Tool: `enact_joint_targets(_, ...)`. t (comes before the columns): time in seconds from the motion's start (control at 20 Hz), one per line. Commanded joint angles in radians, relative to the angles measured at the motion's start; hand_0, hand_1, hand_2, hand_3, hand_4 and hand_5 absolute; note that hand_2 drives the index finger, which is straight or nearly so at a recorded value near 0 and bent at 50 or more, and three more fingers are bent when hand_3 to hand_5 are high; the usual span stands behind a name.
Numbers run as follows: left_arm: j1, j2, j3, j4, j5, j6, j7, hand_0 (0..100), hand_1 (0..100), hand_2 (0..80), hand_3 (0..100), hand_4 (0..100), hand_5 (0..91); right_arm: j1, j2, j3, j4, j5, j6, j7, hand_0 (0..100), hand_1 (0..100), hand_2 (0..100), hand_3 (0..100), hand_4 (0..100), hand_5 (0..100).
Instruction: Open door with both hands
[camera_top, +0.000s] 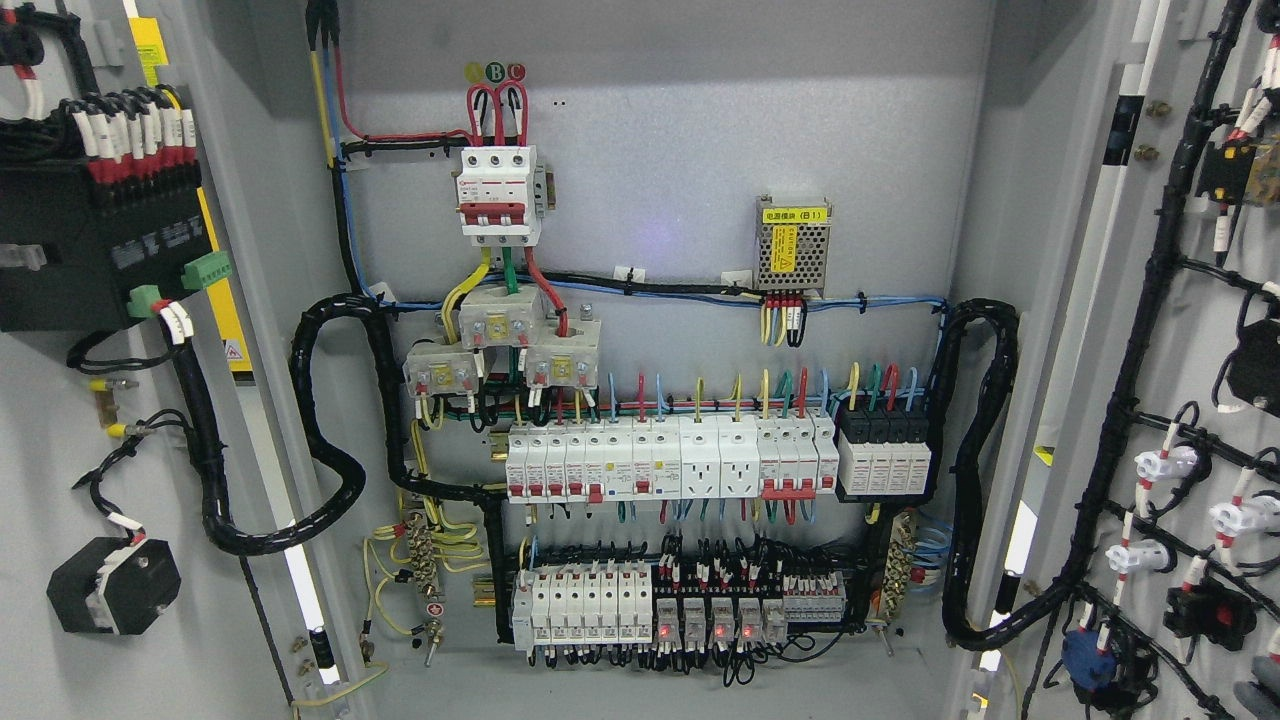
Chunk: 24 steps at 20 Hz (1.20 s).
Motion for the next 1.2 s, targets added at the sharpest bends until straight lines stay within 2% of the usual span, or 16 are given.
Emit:
enact_joint_targets(0.0, -0.010, 0.080, 0.109, 0.071, 0.063, 0.007, -0.001, 0, 0, 0.0, 0, 0, 0.0, 0.001, 0.001, -0.055, 0.010, 0.000, 0.001, 0.000, 22, 1, 0, 0, 0, 0)
enact_joint_targets(0.25, -0.012, 0.164, 0.112, 0.120, 0.146, 0.028, -0.001, 0, 0, 0.0, 0, 0, 0.0, 0.012, -0.001, -0.069, 0.019, 0.000, 0.001, 0.000, 22, 1, 0, 0, 0, 0)
enact_joint_targets(0.35, -0.016, 0.172, 0.115, 0.162, 0.148, 0.036, -0.007, 0, 0, 0.0, 0, 0, 0.0, 0.015, -0.001, -0.072, 0.027, 0.000, -0.001, 0.000, 22, 1, 0, 0, 0, 0)
enact_joint_targets(0.55, -0.035, 0.202, 0.117, 0.245, 0.154, 0.036, -0.076, 0, 0, 0.0, 0, 0, 0.0, 0.021, -0.002, -0.098, 0.032, -0.002, -0.001, 0.002, 22, 1, 0, 0, 0, 0)
enact_joint_targets(1.15, -0.098, 0.264, 0.112, 0.403, 0.198, 0.073, -0.077, 0, 0, 0.0, 0, 0, 0.0, 0.012, -0.005, -0.138, 0.073, 0.000, -0.001, 0.002, 22, 1, 0, 0, 0, 0)
